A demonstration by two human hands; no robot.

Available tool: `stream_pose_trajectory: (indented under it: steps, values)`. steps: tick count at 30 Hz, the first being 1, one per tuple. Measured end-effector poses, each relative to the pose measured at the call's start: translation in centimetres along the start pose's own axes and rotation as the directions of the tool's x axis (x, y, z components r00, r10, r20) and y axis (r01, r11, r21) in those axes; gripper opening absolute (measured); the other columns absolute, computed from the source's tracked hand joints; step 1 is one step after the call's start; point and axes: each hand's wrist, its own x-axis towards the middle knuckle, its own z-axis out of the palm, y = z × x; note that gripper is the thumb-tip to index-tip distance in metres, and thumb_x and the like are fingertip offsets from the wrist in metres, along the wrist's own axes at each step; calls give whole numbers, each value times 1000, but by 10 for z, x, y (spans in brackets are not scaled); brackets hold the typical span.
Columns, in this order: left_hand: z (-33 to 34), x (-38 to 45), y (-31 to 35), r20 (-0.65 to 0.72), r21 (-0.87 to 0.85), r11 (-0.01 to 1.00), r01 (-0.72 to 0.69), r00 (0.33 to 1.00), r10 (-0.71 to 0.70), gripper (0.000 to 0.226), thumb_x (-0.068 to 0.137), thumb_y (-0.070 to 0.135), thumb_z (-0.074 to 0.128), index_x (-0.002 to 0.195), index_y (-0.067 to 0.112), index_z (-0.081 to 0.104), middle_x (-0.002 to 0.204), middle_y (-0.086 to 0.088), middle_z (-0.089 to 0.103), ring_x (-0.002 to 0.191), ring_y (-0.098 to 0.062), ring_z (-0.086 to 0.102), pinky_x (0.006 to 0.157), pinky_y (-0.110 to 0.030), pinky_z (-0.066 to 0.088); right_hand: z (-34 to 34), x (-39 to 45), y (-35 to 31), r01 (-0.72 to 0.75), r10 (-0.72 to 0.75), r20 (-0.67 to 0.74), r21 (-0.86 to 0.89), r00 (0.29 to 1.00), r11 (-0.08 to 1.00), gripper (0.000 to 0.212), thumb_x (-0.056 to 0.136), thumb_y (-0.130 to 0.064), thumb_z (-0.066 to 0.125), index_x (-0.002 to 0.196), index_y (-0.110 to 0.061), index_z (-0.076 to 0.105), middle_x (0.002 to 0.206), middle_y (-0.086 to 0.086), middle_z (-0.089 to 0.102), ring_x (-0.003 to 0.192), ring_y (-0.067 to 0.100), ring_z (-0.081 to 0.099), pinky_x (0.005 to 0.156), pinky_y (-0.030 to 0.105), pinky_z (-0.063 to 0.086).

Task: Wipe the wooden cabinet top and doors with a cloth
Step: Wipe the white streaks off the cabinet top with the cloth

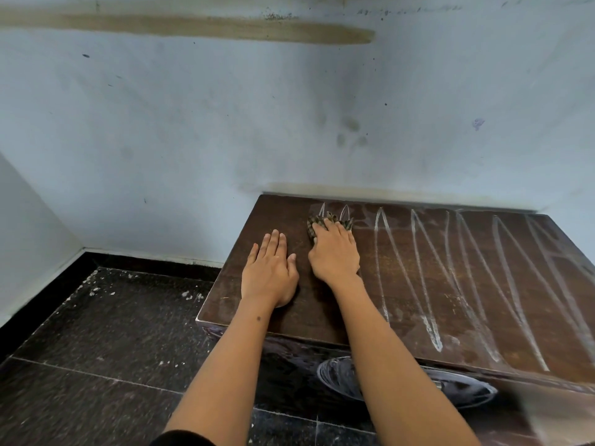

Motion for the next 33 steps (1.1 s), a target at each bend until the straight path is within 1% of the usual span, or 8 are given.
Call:
stream_pose_trajectory:
  steps: [2, 7, 15, 17, 22, 28, 31, 33]
  values:
    - [0, 0, 0, -1, 2, 1000, -1, 1000, 1, 55, 102, 35, 16, 152, 14, 7, 160, -1, 1, 146, -12, -3, 117, -32, -3, 1, -4, 0, -9, 9, -15, -3, 1000, 1000, 50, 96, -18, 42, 145, -18, 32, 155, 4, 24, 145, 22, 13, 119, 39, 9]
    - [2, 1, -1, 0, 8, 1000, 0, 1000, 0, 55, 101, 35, 15, 152, 14, 6, 160, -1, 1, 146, -12, -3, 117, -31, -4, 19, -63, 7, -14, 10, -166, -20, 986, 1000, 49, 95, -20, 41, 144, -21, 36, 153, 3, 28, 144, 21, 18, 119, 38, 9]
    - [0, 0, 0, 3, 6, 1000, -3, 1000, 3, 55, 102, 35, 15, 152, 14, 6, 160, -1, 0, 146, -12, -4, 118, -31, -4, 1, 26, -2, -6, 6, 27, -28, 1000, 1000, 52, 95, -19, 45, 145, -18, 32, 155, 6, 23, 144, 25, 15, 119, 40, 10]
    - [0, 0, 0, 3, 6, 1000, -3, 1000, 3, 55, 102, 35, 15, 152, 14, 6, 160, -1, 0, 146, -12, -4, 117, -31, -4, 4, 22, 0, -9, 9, 9, -22, 1000, 1000, 51, 95, -19, 44, 145, -19, 32, 155, 6, 24, 144, 24, 15, 119, 40, 9]
    - [1, 1, 0, -13, 16, 1000, 2, 1000, -2, 55, 102, 34, 17, 152, 13, 7, 160, -1, 1, 147, -12, -3, 118, -32, -3, 22, -18, 3, -5, -1, -135, -43, 991, 999, 51, 91, -20, 47, 142, -20, 38, 152, 5, 30, 142, 23, 19, 118, 40, 10]
    - [1, 0, 0, -6, 17, 1000, -3, 1000, 3, 56, 102, 35, 15, 152, 14, 5, 160, -1, 0, 146, -12, -4, 118, -32, -3, 4, 43, 0, -26, 27, 13, -57, 1000, 998, 52, 94, -20, 45, 145, -18, 32, 154, 7, 25, 143, 27, 17, 118, 43, 12]
    - [2, 1, 0, -9, 16, 1000, 0, 1000, 1, 56, 101, 36, 14, 152, 14, 4, 160, 0, 0, 146, -12, -4, 118, -32, -3, 10, 66, -7, -71, 72, 7, -93, 997, 993, 52, 95, -19, 41, 146, -15, 30, 153, 9, 26, 142, 29, 18, 118, 45, 12]
    - [2, 1, 0, -10, 18, 1000, -1, 1000, 1, 56, 101, 36, 14, 152, 15, 4, 160, 0, -1, 146, -12, -5, 118, -32, -4, 17, 73, -17, -50, 49, -8, -121, 999, 991, 51, 95, -20, 41, 145, -14, 31, 152, 9, 27, 142, 29, 19, 117, 47, 11]
